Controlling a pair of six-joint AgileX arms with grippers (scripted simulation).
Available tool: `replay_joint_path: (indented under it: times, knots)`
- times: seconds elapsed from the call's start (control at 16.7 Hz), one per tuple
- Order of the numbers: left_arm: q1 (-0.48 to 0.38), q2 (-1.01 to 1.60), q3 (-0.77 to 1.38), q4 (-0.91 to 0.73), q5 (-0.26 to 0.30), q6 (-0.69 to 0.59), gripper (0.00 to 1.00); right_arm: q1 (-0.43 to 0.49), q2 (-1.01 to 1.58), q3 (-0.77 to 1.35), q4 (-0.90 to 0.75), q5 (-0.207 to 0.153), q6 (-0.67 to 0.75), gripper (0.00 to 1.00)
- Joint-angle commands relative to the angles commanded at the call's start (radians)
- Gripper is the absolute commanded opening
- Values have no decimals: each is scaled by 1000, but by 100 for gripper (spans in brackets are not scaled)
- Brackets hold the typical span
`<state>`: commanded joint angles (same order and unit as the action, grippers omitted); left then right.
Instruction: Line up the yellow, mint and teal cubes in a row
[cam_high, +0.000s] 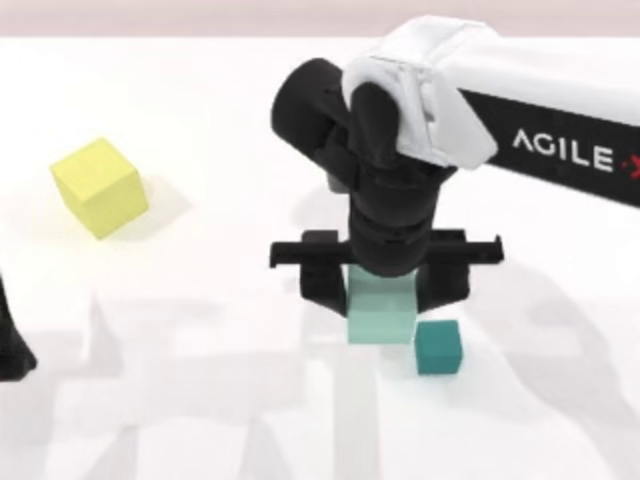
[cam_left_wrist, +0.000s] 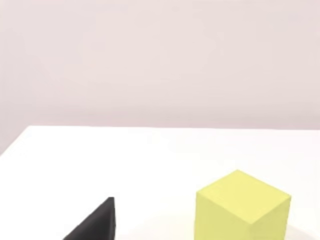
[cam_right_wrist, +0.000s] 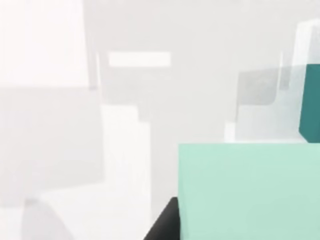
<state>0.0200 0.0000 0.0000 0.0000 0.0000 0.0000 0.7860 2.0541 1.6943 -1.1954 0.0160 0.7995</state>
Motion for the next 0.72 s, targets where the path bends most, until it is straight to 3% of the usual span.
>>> replay_joint_path:
  times: [0.72]
  knots:
    - [0,0,0,0,0,0,100,3,67,-183,250,1,4,0]
